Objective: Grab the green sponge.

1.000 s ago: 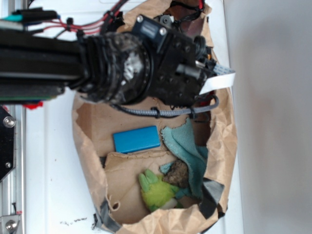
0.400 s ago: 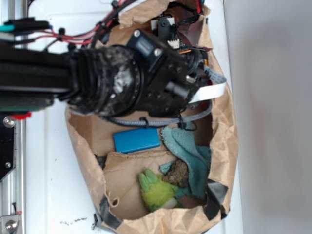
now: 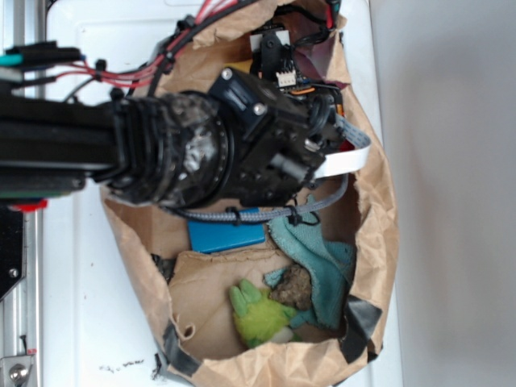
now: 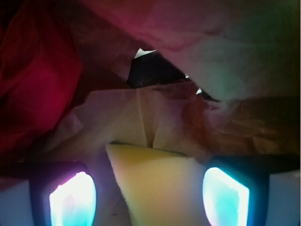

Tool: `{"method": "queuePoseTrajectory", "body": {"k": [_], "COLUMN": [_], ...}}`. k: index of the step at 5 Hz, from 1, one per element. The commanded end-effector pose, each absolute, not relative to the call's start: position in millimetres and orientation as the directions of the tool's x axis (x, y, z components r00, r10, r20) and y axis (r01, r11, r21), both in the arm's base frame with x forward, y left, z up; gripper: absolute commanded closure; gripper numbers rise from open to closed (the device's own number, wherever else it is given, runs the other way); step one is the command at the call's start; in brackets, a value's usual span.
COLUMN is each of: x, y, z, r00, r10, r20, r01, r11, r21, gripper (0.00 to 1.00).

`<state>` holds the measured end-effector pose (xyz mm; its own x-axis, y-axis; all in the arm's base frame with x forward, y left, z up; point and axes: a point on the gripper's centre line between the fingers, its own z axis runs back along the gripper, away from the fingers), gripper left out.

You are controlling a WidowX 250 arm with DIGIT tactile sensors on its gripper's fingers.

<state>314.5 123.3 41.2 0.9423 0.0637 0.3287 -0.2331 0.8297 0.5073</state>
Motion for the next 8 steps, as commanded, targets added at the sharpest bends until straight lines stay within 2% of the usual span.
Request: {"method": "queuePoseTrajectory", "body": {"k": [1,8], "x": [314.5,316.7], "y": [126.2,126.7], "z": [35.0,41.1], "r00": [0.942,0.942], "r10": [0.102,0.102], "r20": [0.319,0.320], "r01": [-0.251,-0.245], "r11": [0.845,0.859], "r21": [0.472,0.449], "gripper": [1.00,1.00]}}
